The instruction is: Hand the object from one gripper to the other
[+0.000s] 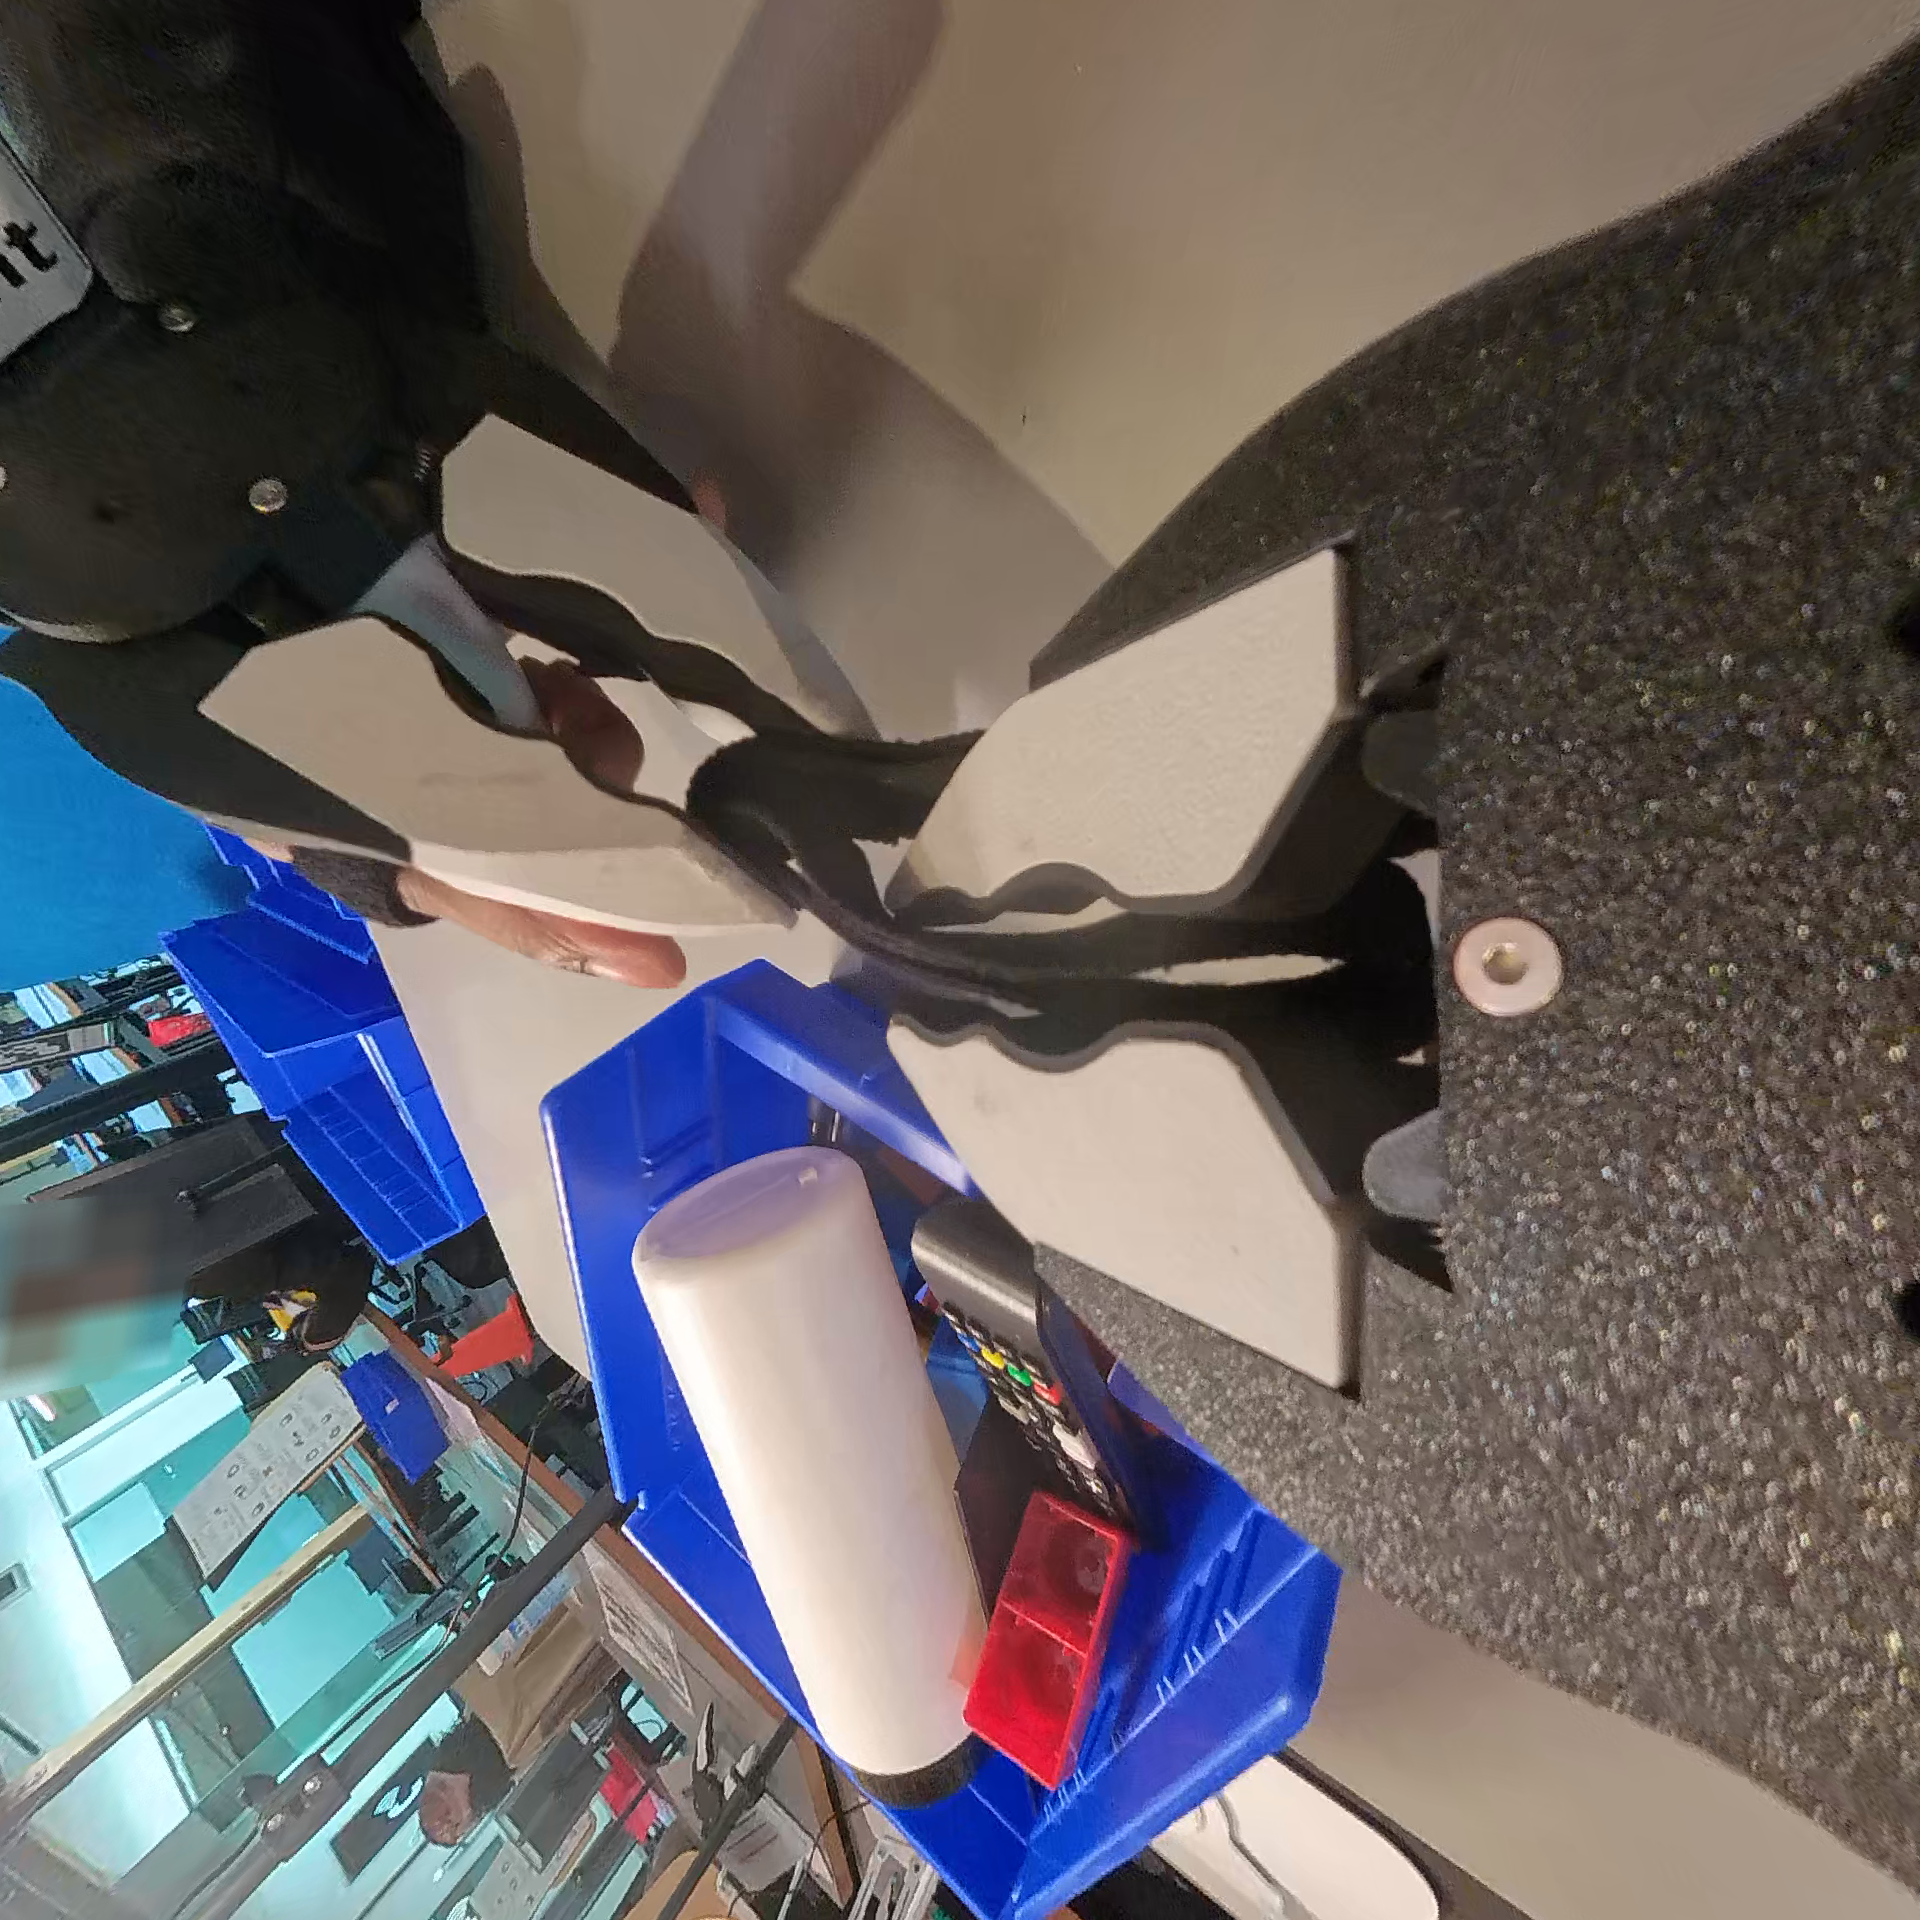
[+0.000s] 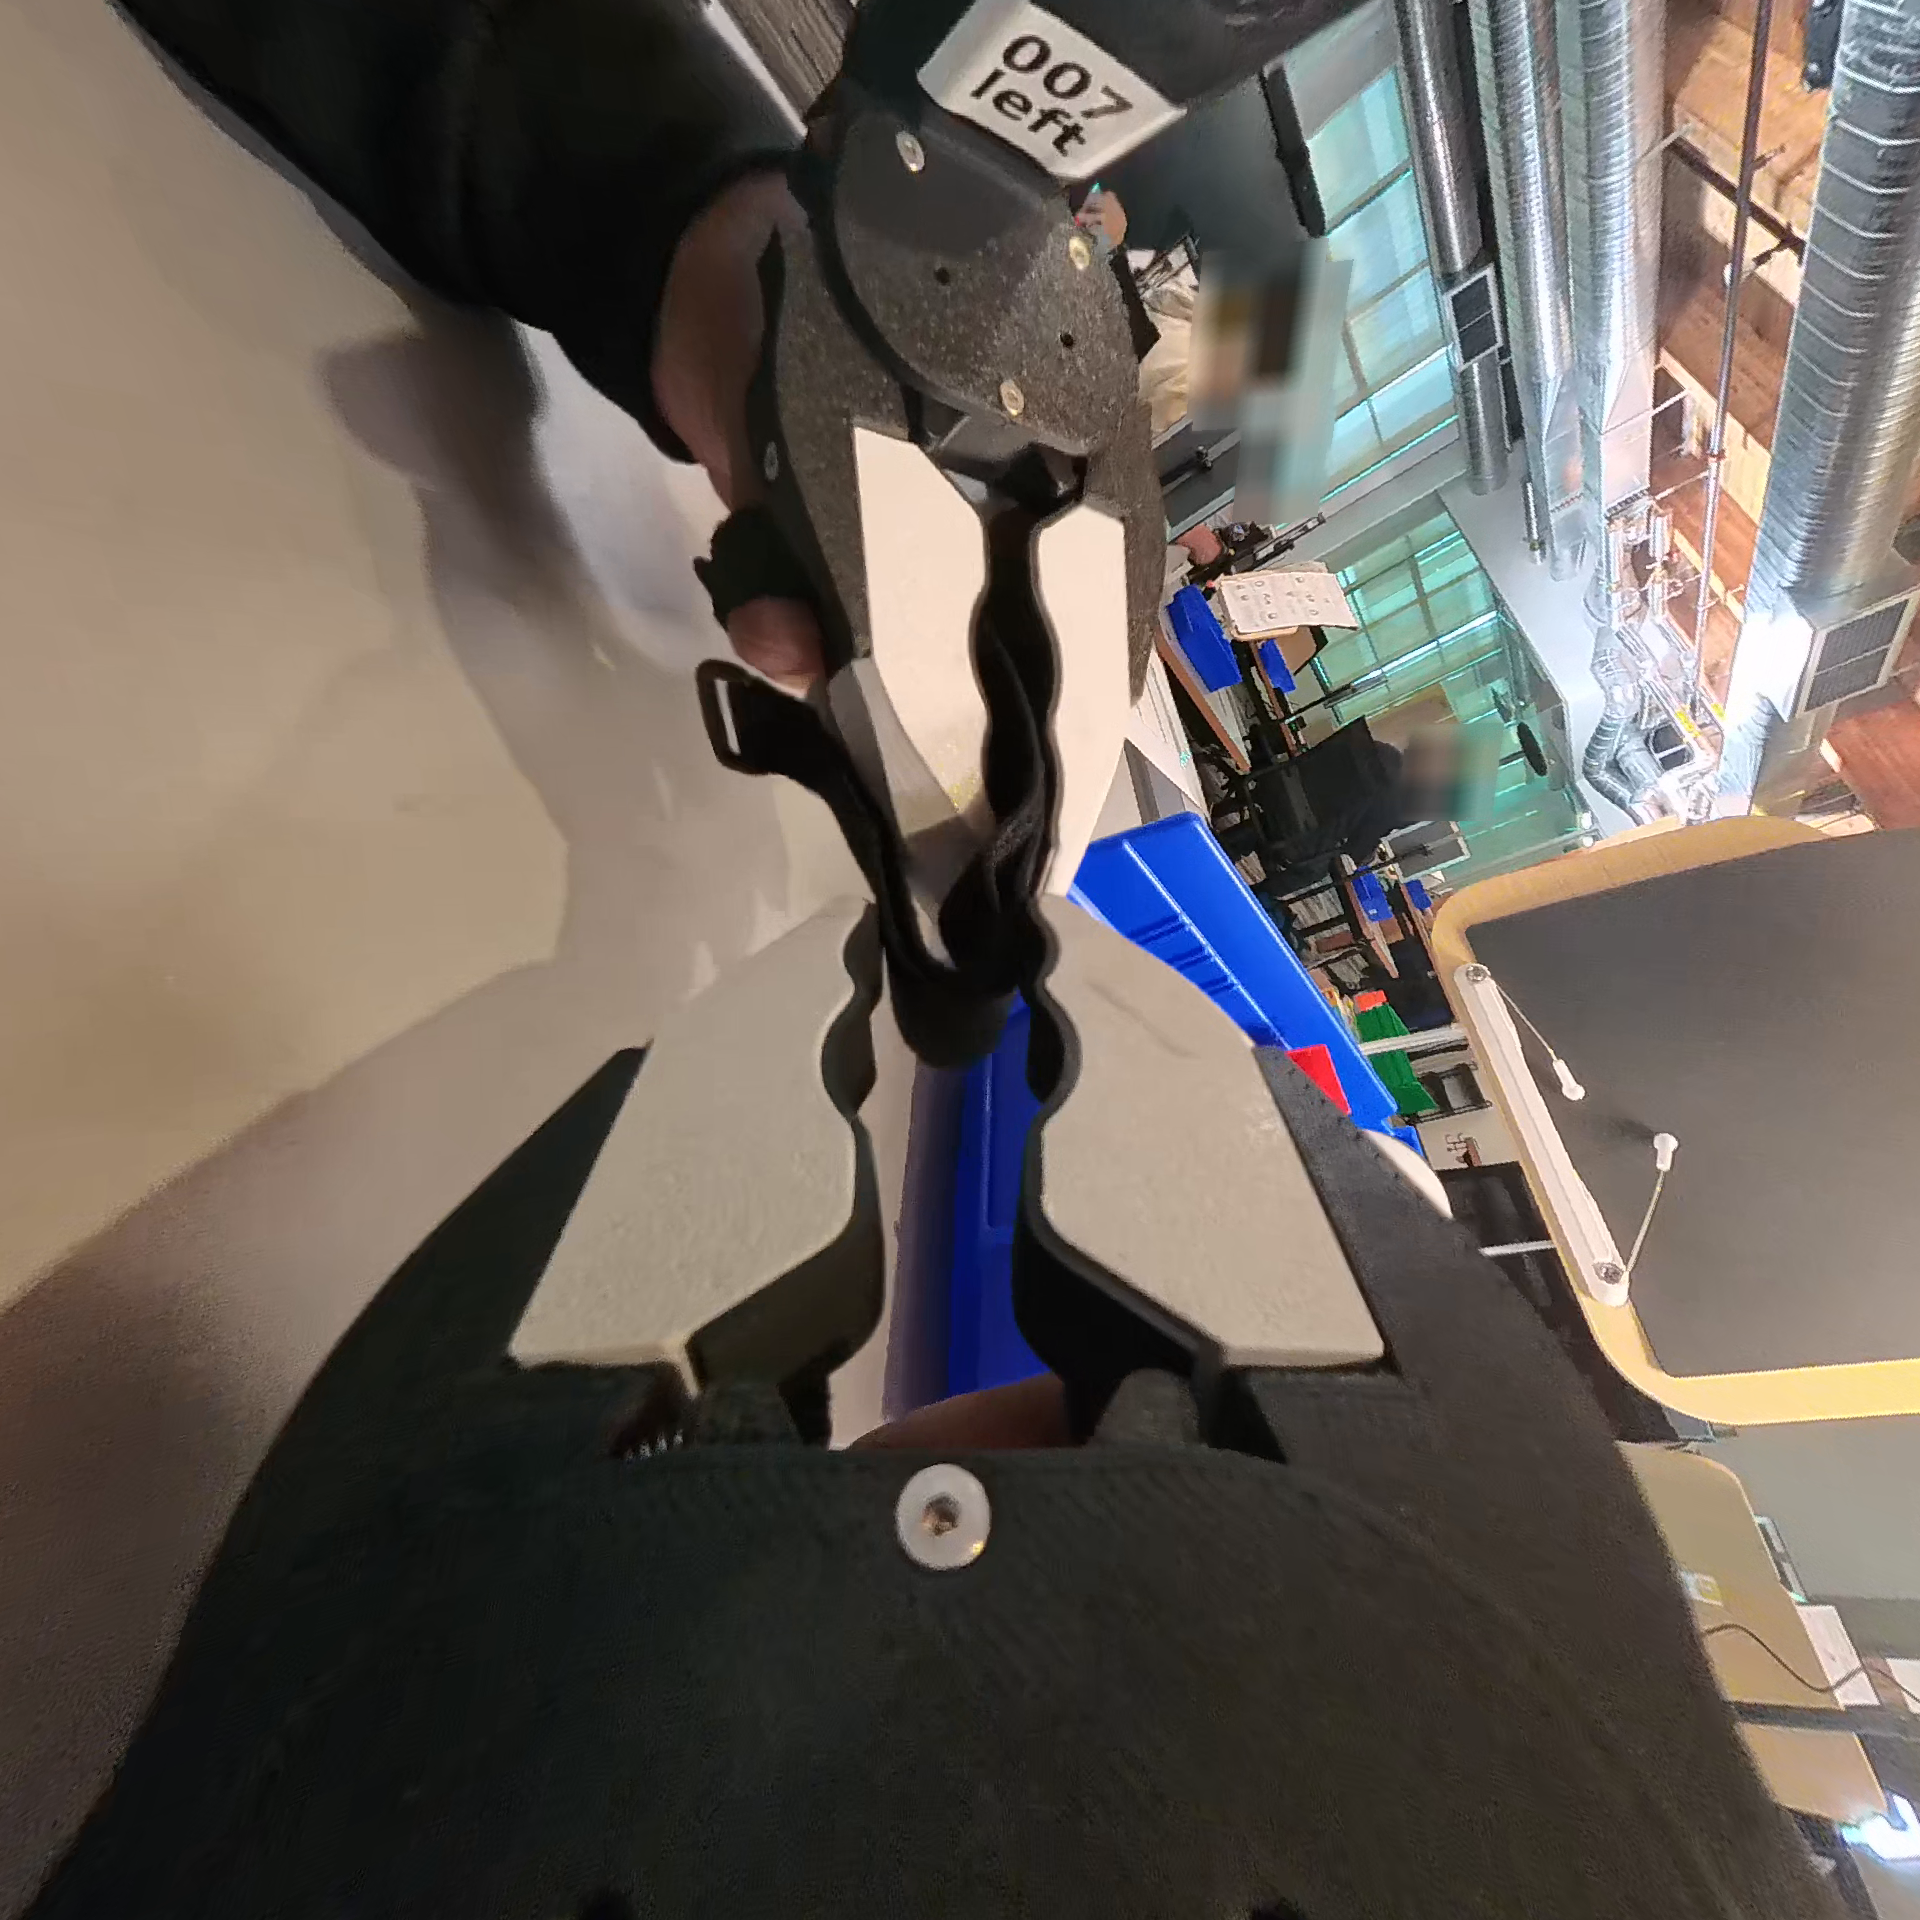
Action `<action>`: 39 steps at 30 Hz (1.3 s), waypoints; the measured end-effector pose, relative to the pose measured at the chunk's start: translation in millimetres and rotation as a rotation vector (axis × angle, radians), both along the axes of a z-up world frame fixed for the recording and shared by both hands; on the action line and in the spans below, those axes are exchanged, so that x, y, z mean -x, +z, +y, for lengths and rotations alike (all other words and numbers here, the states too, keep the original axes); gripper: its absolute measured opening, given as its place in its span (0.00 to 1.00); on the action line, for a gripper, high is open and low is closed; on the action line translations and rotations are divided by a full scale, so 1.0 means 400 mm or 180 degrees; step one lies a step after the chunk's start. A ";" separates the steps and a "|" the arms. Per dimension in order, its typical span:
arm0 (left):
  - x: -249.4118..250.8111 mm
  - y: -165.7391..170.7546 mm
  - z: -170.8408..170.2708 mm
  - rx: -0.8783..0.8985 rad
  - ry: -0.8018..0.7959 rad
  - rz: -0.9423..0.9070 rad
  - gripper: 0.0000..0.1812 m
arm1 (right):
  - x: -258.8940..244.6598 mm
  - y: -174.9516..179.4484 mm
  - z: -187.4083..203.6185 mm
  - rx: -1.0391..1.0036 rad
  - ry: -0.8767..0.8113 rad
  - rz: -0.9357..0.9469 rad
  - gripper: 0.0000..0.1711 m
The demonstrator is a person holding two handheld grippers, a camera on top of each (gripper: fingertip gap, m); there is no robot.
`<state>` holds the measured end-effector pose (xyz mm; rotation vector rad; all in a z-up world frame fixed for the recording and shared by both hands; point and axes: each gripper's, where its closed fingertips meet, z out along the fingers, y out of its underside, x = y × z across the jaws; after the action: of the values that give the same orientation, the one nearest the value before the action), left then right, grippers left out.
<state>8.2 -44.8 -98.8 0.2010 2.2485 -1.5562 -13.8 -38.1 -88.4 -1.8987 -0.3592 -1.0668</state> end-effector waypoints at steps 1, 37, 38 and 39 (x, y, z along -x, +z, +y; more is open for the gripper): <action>-0.004 0.003 0.003 0.0006 0.0020 -0.0001 0.09 | -0.001 0.000 -0.002 0.0005 -0.0013 -0.0009 0.14; 0.013 0.131 -0.019 0.1440 -0.0302 0.1716 0.29 | -0.038 0.124 -0.022 -0.2319 0.0156 0.2027 0.09; 0.014 0.136 -0.018 0.1500 -0.0314 0.1764 0.27 | -0.035 0.117 -0.016 -0.2284 0.0178 0.2061 0.09; 0.015 0.138 -0.016 0.1537 -0.0328 0.1817 0.25 | -0.032 0.111 -0.010 -0.2249 0.0189 0.2077 0.09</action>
<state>2.3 -51.3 -43.6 -0.3071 2.1678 -2.3918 -0.9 -42.2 -43.9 -1.4576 0.3035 -0.3936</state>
